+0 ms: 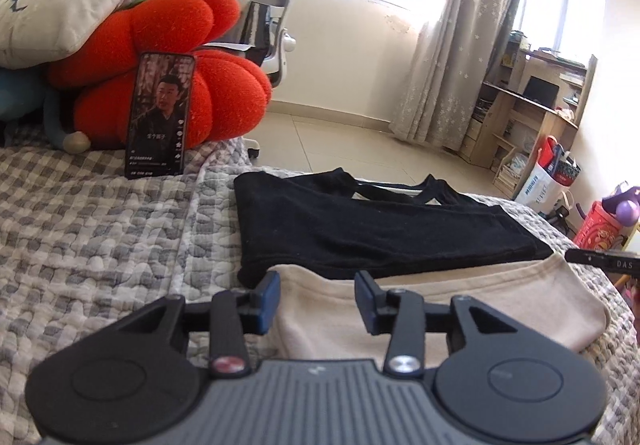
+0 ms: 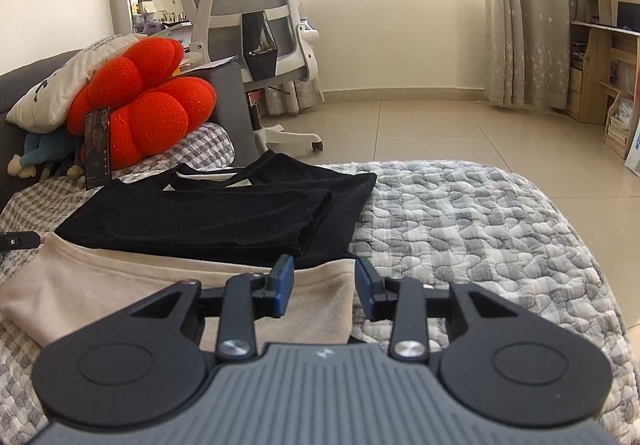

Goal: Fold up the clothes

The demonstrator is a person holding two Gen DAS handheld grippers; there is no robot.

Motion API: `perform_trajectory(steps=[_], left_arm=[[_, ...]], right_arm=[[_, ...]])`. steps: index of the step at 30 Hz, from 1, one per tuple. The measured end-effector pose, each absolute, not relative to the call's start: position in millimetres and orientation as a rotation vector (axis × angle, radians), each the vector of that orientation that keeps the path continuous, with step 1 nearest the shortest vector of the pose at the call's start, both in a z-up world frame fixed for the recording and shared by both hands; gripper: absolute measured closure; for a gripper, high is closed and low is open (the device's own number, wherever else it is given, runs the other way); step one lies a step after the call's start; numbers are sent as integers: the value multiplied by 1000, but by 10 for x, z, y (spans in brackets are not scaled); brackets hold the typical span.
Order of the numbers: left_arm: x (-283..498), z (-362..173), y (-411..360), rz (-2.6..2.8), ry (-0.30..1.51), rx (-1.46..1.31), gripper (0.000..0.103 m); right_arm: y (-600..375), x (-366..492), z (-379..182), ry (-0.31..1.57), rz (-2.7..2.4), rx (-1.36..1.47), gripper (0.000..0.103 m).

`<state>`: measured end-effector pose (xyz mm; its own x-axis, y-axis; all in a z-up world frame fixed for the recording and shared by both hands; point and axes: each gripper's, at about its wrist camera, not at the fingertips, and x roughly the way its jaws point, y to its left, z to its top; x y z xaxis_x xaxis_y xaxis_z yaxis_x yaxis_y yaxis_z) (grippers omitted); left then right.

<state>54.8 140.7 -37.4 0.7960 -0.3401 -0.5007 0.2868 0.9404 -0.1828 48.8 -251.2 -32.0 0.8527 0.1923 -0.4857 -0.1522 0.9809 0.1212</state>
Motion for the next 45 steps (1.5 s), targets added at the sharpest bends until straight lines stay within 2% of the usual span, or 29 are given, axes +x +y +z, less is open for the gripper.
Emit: perform_trajectory(steps=[7,15,16,17,19,20,23,29,33,36,37,38,39,40,43,45], left_arm=[[686,-472,921,-444,593,94,61],[828,-598,662,-471,625,179,62],[822,-613,647,-470,623,187,65],[809,-623,640,-475,618,192,67],[787,-626,619,-481,611,191,88],[772,-621,611,-480,606,191,93],[735,-598,608,-471,577,187,99],[705,-542,630,-457,520,142,99],[797,-593,577,-449,564,153,98],[804,-649,539,-436,569,181,94],[789,-633,540,-431,567,180,91],[774,-616,545,-425,565,178,87],[758,-598,560,-420,561,175,79],[733,-581,578,-418,553,174,77],[674,-570,658,-411,547,178,77],[666,-602,748,-394,559,178,77]], right_arm=[[-2084,606,-382,550,301,-60,65],[-1734,768,-521,595,391,-154,65],[-1714,769,-537,593,393,-165,65],[-1695,762,-546,589,397,-176,70],[-1657,747,-561,580,404,-199,85],[-1637,733,-559,575,403,-214,90],[-1618,695,-543,553,390,-231,96],[-1645,654,-492,498,343,-216,97],[-1599,734,-542,529,335,-239,97],[-1577,755,-583,546,335,-247,94],[-1579,756,-576,547,335,-241,94],[-1586,751,-557,548,335,-232,89],[-1594,739,-535,549,335,-224,88],[-1603,723,-516,549,337,-218,88],[-1648,678,-506,551,341,-222,88],[-1694,661,-526,557,332,-227,83]])
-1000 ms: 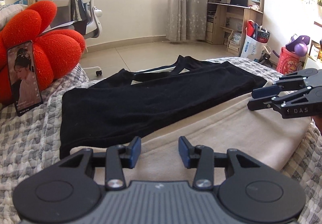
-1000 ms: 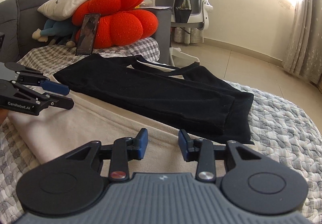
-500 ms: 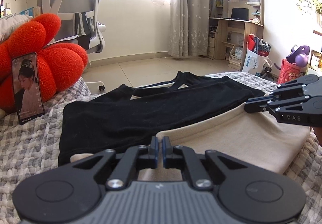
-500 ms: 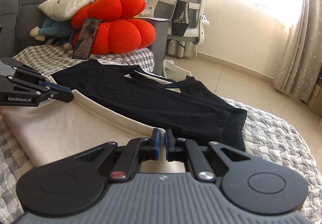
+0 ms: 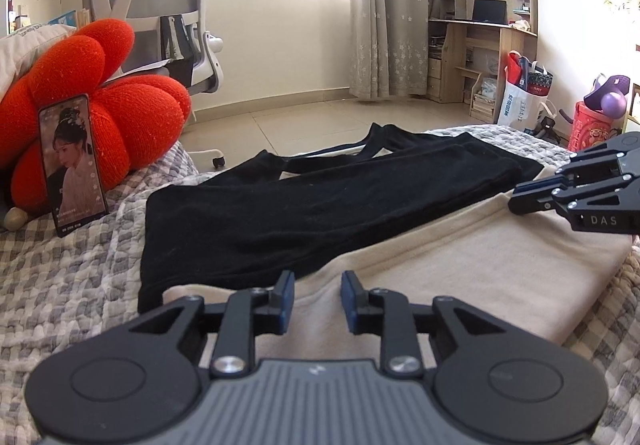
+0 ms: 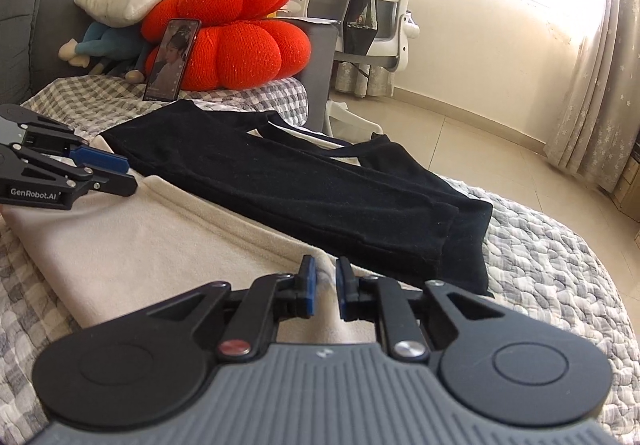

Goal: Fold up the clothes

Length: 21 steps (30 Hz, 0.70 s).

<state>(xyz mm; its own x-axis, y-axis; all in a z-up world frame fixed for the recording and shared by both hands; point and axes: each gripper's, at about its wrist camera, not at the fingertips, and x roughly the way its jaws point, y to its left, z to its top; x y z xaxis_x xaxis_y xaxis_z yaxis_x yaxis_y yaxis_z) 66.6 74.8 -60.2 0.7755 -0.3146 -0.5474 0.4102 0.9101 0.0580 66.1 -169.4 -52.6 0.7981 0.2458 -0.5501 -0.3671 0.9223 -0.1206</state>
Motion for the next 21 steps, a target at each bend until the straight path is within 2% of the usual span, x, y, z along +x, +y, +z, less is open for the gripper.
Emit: perform_trajectory(steps=[2,12,15,21], left_arm=[[663,-630,885,-372,571,150,77],[627,-558,1537,-373,613,-51,76],[633,-478,1611,-381,612,-96,65],[806,-360,1629,-378,603,-128,52]], right_arm=[[-1793,642,-553,559,319,-208,78],[-2318,531,-492,586,286,-40,74],[-2441,526,-423,590,294,21,71],[-2475,664,-288,604,297,63,64]])
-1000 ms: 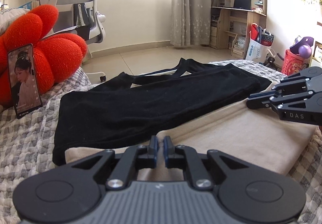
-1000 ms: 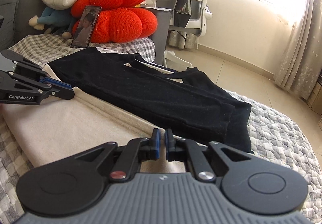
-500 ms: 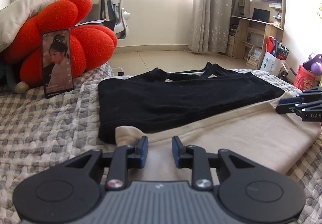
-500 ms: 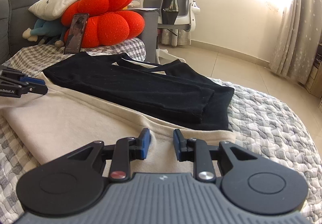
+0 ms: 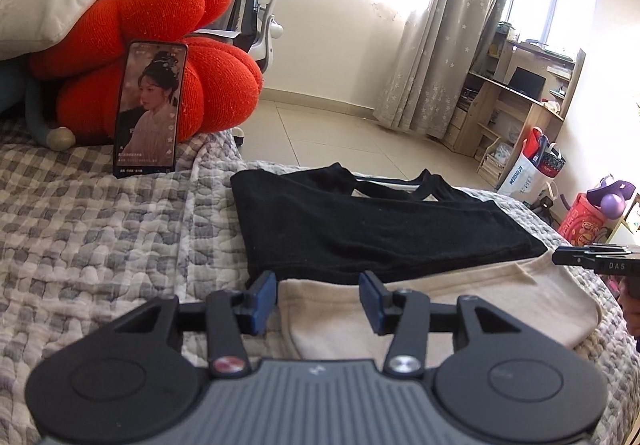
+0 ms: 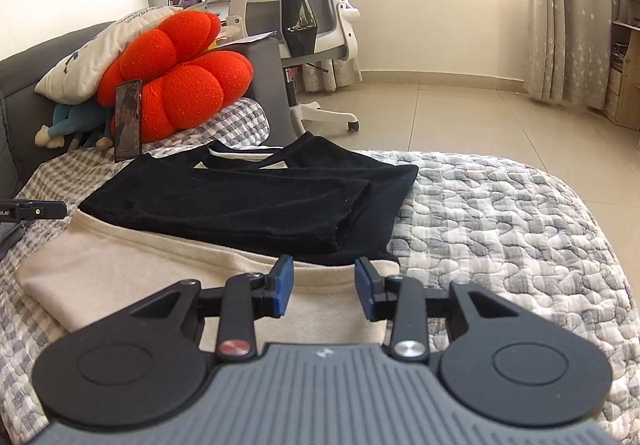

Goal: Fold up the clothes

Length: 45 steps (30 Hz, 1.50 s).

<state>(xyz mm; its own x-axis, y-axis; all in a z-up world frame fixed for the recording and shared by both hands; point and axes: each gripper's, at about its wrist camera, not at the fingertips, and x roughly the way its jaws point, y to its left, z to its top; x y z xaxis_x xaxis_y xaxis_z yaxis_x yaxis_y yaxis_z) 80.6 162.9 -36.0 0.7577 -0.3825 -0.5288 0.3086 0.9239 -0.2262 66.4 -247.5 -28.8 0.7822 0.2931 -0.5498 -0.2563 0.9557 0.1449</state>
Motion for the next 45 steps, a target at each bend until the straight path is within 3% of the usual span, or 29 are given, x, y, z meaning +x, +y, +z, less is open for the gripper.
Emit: perform_trajectory(steps=[4,12,17,45], left_arm=[[1017,-334,1579,-371,604,-103,42],[1424,-361,1524,-349,604,-80,32],[1625,-449,1563,-335,619,-83,31],[2295,-709,1605,-385,623,-201,34]], right_arm=[[-2492,846,-249,618,299,64,59],[-2500,1217,-228,636,298,24,52],[-2519,1429,-264,644,298,12,47],[-2681,2009,-478,677,284,69,43]])
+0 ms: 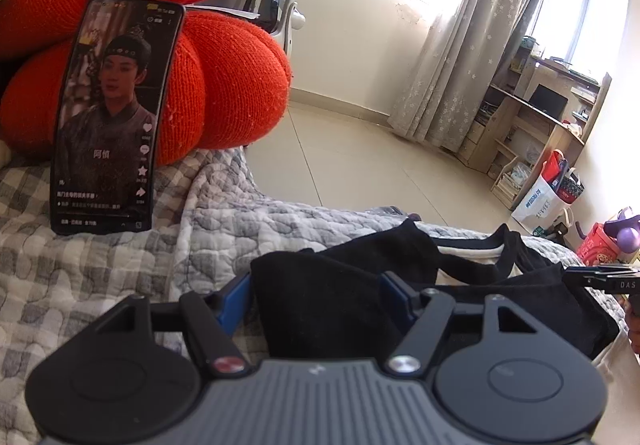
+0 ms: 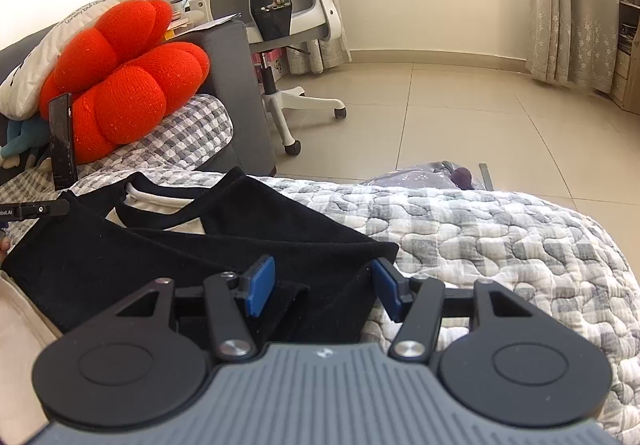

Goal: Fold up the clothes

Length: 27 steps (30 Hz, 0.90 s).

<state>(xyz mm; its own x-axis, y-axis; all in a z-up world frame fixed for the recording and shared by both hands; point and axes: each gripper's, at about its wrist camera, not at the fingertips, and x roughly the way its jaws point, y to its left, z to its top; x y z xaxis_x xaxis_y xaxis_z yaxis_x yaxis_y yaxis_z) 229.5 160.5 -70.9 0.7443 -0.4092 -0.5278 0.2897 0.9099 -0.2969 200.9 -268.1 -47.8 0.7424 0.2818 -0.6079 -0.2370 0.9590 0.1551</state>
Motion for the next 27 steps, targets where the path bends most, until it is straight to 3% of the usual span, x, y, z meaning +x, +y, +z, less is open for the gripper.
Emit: perform_trajectory(steps=[8,11,13,15,17,27], left_arm=[[2381,-749,1606,-407,639,-196,42],[2384,-754,1647,-395,639,-206,60],[2377,-752,1655,-400,635,-202,79],[2351,-739,1630,-408,619,-184,89],[2308,-715,1584,-409,590,-155,92],[1874,-494,1568,-429,380,-48,93]], right_arm=[[-2717,2135,-540,684,293,60,35],[-2711,2132,-555,672,292,54,37],[-2695,2117,-557,662,283,33,47],[-2708,2102,-536,654,290,37,75],[-2740,2101,-511,656,300,72,88],[-2775,1807,-322,535,300,109,93]])
